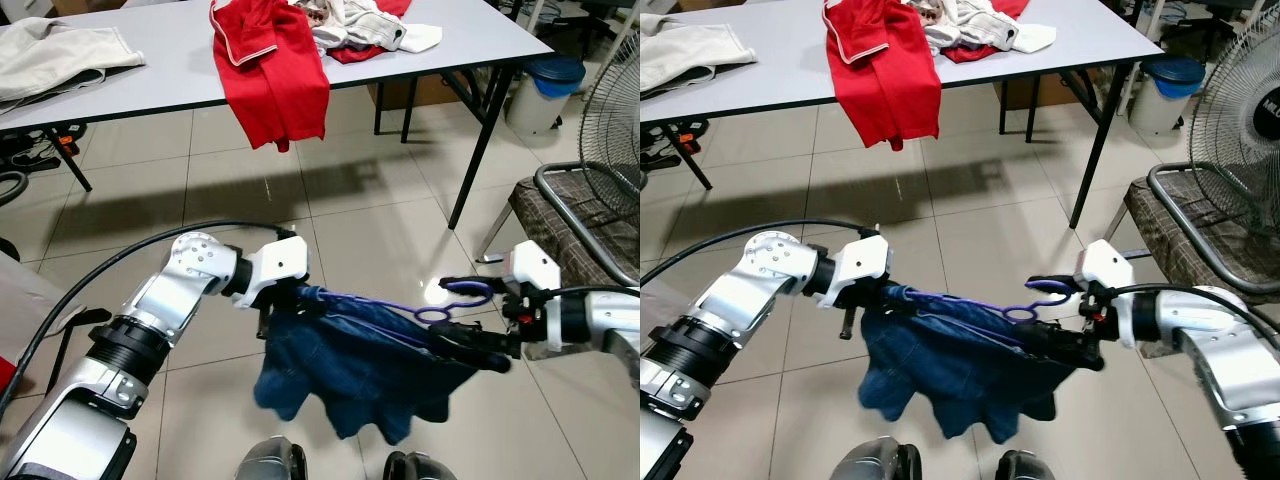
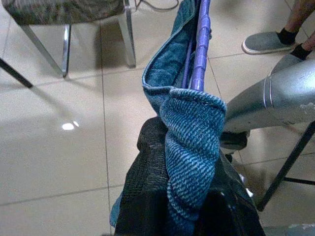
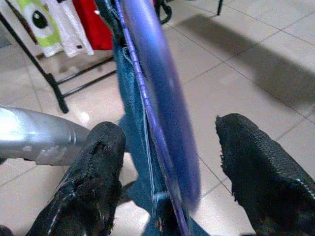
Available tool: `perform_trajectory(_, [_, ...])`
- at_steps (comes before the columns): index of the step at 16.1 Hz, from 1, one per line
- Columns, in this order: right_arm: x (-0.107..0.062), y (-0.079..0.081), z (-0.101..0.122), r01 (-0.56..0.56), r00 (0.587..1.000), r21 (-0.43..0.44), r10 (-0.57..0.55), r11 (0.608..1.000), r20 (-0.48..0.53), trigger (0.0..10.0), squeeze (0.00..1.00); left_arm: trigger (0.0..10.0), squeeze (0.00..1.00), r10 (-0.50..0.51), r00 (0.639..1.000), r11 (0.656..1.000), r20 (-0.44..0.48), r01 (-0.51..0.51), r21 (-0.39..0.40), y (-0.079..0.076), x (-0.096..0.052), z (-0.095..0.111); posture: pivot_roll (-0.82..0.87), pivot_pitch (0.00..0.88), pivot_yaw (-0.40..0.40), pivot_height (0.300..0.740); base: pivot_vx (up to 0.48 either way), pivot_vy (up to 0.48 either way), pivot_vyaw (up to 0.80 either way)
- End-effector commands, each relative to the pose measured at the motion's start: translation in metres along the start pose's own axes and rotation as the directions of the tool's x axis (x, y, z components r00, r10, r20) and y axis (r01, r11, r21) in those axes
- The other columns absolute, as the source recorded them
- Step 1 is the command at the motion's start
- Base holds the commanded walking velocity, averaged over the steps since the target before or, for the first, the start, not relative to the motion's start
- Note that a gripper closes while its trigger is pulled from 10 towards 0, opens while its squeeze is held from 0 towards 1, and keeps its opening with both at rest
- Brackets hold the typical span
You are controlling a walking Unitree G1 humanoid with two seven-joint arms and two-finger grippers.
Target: Hang hanger
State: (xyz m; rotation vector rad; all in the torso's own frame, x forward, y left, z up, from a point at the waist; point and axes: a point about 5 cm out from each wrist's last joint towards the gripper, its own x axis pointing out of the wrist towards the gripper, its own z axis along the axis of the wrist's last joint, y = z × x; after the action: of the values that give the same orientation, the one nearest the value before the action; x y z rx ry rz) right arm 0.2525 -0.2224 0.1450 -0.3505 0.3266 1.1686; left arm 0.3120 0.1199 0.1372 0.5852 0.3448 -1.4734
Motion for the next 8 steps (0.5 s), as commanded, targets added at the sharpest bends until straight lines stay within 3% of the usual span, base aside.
perform_trajectory(1, [0.003, 0.0, 0.002, -0.027, 1.0, -0.009, 0.027, 1.0, 0.006, 0.0, 0.0, 0.0, 0.0, 0.02, 0.999, 0.999, 0.045, -0.022, 0.04, 0.006, -0.007, 0.014, -0.01, 0.063, 0.064, 0.74, 0.0, 0.0, 0.0])
perform_trajectory(8, [0.001, -0.001, 0.004, -0.053, 0.998, 0.004, 0.053, 0.999, 0.019, 0.0, 0.0, 0.0, 0.0, 0.012, 0.996, 0.999, 0.089, -0.016, 0.04, 0.006, -0.012, 0.024, -0.01, 0.073, 0.061, 0.74, 0.0, 0.0, 0.0])
